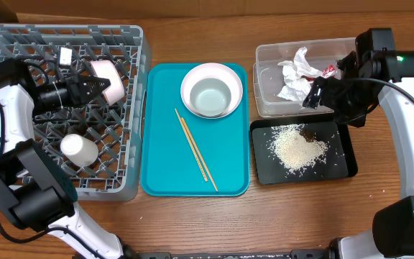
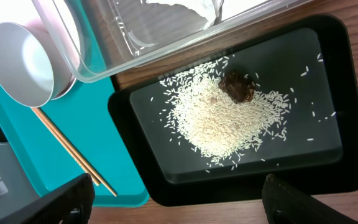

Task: Sort waste into correct bins and load items into the dishwasher
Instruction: 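Carry the pink saucer into the dish rack and release it, then reach the left gripper to the white plate with grey bowl, then lift the grey bowl with the left gripper and set it in the rack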

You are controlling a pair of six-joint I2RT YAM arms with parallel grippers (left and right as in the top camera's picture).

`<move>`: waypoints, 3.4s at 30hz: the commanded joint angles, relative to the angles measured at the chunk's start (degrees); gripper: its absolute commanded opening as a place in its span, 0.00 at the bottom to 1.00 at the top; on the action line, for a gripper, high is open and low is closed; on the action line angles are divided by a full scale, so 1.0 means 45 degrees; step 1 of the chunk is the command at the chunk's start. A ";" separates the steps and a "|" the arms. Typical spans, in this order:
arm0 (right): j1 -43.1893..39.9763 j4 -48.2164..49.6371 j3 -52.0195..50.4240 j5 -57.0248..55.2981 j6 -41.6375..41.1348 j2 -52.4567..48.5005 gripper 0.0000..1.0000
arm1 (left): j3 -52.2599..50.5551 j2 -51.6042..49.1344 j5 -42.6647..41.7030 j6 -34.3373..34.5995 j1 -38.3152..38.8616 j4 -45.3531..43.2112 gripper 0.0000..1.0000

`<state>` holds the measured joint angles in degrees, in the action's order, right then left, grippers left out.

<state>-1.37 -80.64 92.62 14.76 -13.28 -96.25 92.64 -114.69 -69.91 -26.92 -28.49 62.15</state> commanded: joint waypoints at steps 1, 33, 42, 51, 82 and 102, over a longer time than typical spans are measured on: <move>0.0000 0.0019 0.0092 -0.0039 0.0049 0.0466 0.88 | 0.0136 -0.0267 -0.0083 -0.0311 -0.0306 0.0010 0.04; 0.0000 -0.0160 0.0092 -0.0044 0.0053 0.0466 0.89 | 0.1860 0.0831 0.2346 0.0525 -0.0767 0.3619 1.00; 0.0000 -0.0403 0.0092 -0.0583 -0.0141 0.0466 0.99 | 0.1855 0.1467 0.4925 0.1719 0.2798 0.2924 1.00; 0.0000 -0.0923 0.0092 -0.2657 -0.0908 0.0466 1.00 | 0.1855 0.1467 1.0069 0.4041 0.8233 0.0121 1.00; 0.0000 -0.0816 0.0092 -0.2705 -0.0903 0.0466 1.00 | 0.1734 -0.2569 1.6728 0.4036 1.2949 -0.2905 0.31; 0.0000 -0.0845 0.0092 -0.2710 -0.0899 0.0466 1.00 | 0.3317 -0.0364 1.6762 0.5183 1.2420 -0.1831 0.04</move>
<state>-1.37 -84.62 92.62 3.38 -16.91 -96.25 103.77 -123.31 5.39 -5.69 29.17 54.11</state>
